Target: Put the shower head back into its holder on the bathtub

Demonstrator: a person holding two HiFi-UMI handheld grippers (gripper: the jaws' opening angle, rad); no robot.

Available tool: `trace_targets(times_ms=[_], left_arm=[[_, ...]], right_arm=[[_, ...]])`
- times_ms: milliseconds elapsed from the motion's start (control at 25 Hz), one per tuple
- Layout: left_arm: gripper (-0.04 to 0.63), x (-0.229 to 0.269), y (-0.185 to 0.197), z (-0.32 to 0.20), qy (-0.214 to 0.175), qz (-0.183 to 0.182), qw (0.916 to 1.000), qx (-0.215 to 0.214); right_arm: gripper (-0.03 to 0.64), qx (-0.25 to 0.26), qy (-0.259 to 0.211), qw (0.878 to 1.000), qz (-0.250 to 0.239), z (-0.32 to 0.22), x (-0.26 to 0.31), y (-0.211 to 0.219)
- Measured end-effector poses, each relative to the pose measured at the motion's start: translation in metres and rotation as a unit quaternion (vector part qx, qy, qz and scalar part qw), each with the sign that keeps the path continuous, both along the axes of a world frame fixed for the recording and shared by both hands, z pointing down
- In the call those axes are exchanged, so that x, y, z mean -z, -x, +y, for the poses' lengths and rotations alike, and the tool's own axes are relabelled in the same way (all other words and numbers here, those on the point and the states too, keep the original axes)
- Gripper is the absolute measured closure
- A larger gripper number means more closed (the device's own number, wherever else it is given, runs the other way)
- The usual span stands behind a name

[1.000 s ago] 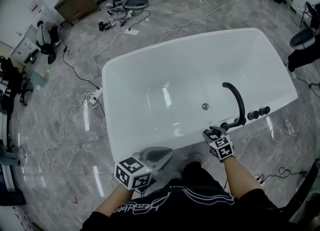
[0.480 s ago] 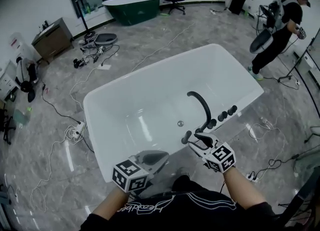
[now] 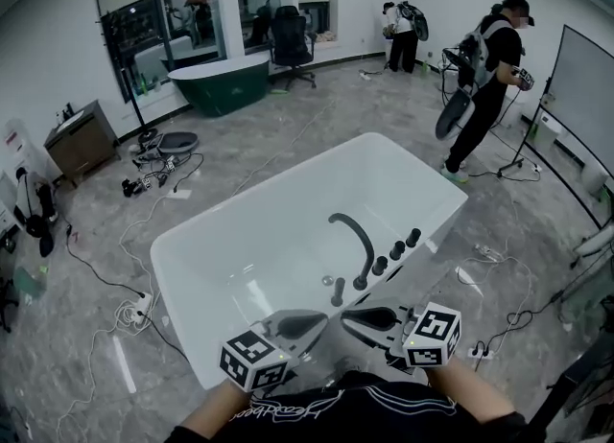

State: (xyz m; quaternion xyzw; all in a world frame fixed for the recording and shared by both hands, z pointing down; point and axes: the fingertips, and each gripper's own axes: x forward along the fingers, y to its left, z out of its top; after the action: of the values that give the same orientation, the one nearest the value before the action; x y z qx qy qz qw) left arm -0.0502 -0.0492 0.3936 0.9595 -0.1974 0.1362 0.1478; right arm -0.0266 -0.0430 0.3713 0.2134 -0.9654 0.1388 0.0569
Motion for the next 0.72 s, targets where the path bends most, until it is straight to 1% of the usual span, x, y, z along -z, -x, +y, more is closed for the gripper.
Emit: trace_targets(times_ms=[80,160,520,720], left_arm=[[0.591,0.001,-0.003,0.005,0.004,0.009,0.9999,-0.003],[0.591,0.001,-0.007,0.009,0.011,0.015,0.9998,-0.009],[0.591,0.001,-0.011,0.021,0.012,0.012,0.9997,-0.018],[0.591,0.001,-0.006,0.023,0.011,0.006,0.9999,-0.012]], right_arm=[[0.588,-0.001,-0.012,1.0,0.009,0.006,0.003,0.001],[0.594,-0.005,-0.012,1.0,0.012,0.01,0.001,-0.001],[0.595,-0.012,-0.005,1.0,-0.002,0.017,-0.002,-0.001],[0.597,-0.012,-0.003,1.0,-0.008,0.019,-0.003,0.004]])
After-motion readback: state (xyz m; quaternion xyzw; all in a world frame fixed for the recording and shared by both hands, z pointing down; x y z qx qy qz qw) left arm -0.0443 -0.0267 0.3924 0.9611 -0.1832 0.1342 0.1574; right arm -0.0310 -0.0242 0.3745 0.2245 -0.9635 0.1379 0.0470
